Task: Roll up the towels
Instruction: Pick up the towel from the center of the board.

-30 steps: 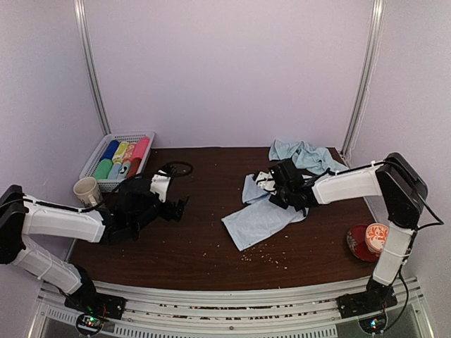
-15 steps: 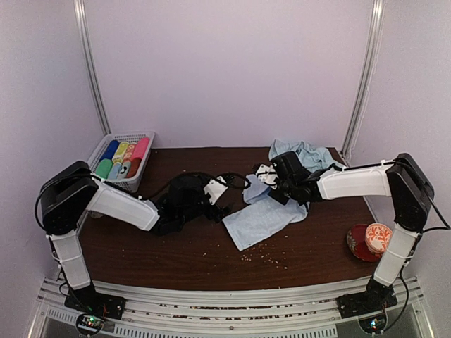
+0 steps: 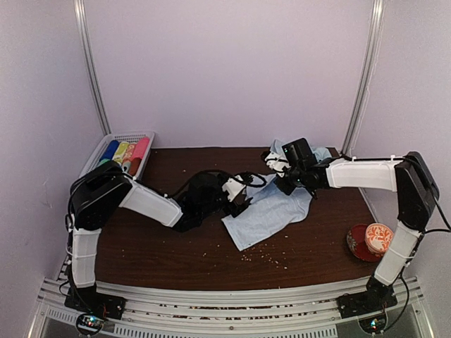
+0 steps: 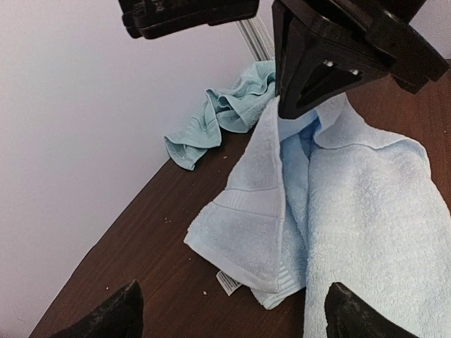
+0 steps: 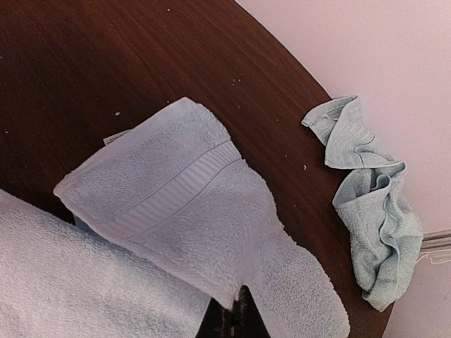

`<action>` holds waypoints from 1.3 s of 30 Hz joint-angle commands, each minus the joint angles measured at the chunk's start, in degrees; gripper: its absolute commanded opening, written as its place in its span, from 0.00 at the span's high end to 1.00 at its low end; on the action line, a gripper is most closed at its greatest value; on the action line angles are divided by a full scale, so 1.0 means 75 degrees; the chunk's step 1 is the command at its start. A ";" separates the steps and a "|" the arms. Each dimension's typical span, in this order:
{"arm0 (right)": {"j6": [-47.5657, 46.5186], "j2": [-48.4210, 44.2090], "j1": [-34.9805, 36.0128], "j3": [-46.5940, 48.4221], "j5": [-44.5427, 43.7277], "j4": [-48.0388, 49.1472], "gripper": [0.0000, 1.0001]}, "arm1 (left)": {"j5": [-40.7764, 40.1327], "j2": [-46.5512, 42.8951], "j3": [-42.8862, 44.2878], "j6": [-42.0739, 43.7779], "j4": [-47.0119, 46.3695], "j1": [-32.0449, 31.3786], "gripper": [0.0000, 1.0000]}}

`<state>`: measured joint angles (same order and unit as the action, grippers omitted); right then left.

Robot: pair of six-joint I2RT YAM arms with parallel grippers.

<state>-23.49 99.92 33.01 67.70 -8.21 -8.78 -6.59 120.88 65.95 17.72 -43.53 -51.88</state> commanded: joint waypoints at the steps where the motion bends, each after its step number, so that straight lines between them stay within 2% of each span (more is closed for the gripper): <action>1: 0.0444 -0.0251 -0.0217 0.0283 0.0633 -0.0323 1.00 | 0.0126 0.0405 0.0507 0.0136 -0.0451 -0.0106 0.09; 6: 0.0675 -0.0213 -0.0486 0.0399 0.0975 -0.0466 1.00 | -0.0269 0.0751 0.1097 0.0305 -0.0104 -0.0261 0.10; 12: 0.0803 -0.0218 -0.0627 0.0447 0.1245 -0.0528 1.00 | -0.0918 0.1169 0.1946 0.0338 0.0896 -0.0376 0.12; 21: 0.0960 -0.0282 -0.0786 0.0530 0.1696 -0.0646 1.00 | -0.1631 0.1477 0.2496 0.0392 0.1734 -0.0413 0.26; 28: 0.1033 -0.0383 -0.0906 0.0547 0.1954 -0.0705 1.00 | -0.1502 0.1654 0.2866 0.0461 0.2184 -0.0453 0.20; 31: 0.1034 -0.0436 -0.0947 0.0547 0.2023 -0.0725 1.00 | -0.1664 0.1770 0.3088 0.0433 0.2343 -0.0454 0.20; 39: 0.1036 -0.0681 -0.1117 0.0469 0.2343 -0.0734 1.00 | -0.2329 0.2053 0.3479 0.0403 0.2614 -0.0454 0.32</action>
<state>-16.23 97.69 25.43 70.22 7.57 -14.02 -20.67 134.39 90.24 20.56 -24.16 -54.98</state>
